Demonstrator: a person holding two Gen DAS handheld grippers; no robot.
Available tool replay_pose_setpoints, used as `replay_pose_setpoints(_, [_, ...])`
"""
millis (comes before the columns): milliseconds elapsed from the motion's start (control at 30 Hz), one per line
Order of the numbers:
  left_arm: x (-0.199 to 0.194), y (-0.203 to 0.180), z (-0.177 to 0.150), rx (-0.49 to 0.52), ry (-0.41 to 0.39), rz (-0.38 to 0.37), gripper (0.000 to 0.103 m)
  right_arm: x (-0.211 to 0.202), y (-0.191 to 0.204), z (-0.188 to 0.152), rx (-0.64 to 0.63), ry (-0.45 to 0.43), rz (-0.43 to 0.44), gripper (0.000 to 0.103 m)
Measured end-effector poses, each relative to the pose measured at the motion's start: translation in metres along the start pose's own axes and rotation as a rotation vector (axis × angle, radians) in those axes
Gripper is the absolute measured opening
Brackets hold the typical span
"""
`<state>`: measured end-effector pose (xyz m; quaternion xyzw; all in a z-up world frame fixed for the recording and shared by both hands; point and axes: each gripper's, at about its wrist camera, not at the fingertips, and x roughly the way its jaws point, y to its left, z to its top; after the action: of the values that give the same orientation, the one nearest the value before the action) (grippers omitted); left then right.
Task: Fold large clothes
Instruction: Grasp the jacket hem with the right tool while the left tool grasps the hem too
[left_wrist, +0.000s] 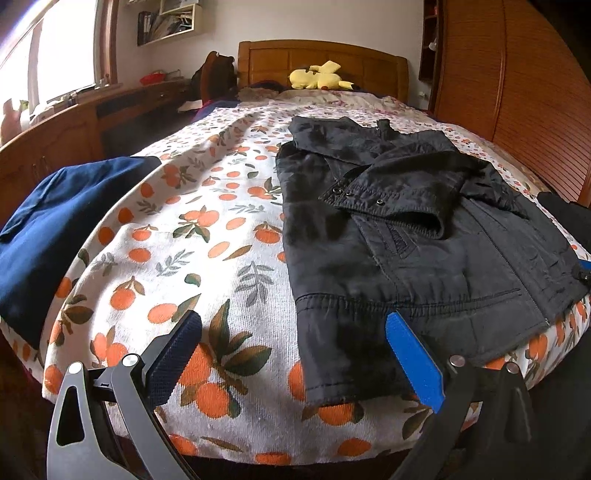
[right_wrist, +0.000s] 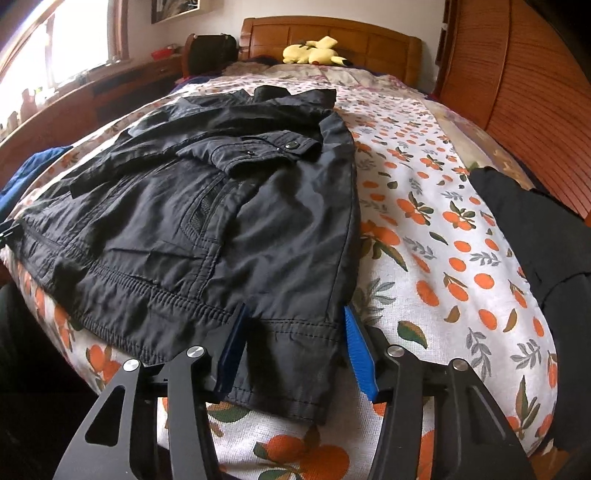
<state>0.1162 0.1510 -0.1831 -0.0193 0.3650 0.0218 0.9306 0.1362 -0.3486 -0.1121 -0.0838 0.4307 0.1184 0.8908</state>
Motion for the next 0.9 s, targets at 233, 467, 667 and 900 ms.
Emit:
replay_pose_setpoints(233, [-0.002,0.006,-0.001,-0.017,0.006,0.002,0.100,-0.029,-0.018,0.010,0.052,-0.123,0.023,0.016])
replay_pose_setpoints(467, [-0.008,0.009,0.000,-0.027,-0.006,0.003,0.100,-0.015,-0.018,0.004,0.066,-0.070,0.031,0.019])
replay_pose_setpoints(667, [-0.013,0.007,-0.002,-0.030,0.001,-0.056,0.067,-0.008,-0.021,-0.001,0.079,-0.051,0.025,0.026])
replay_pose_setpoints(900, [-0.012,-0.001,-0.009,-0.017,0.008,-0.081,0.051,-0.004,-0.017,-0.002,0.071,-0.043,0.012,0.035])
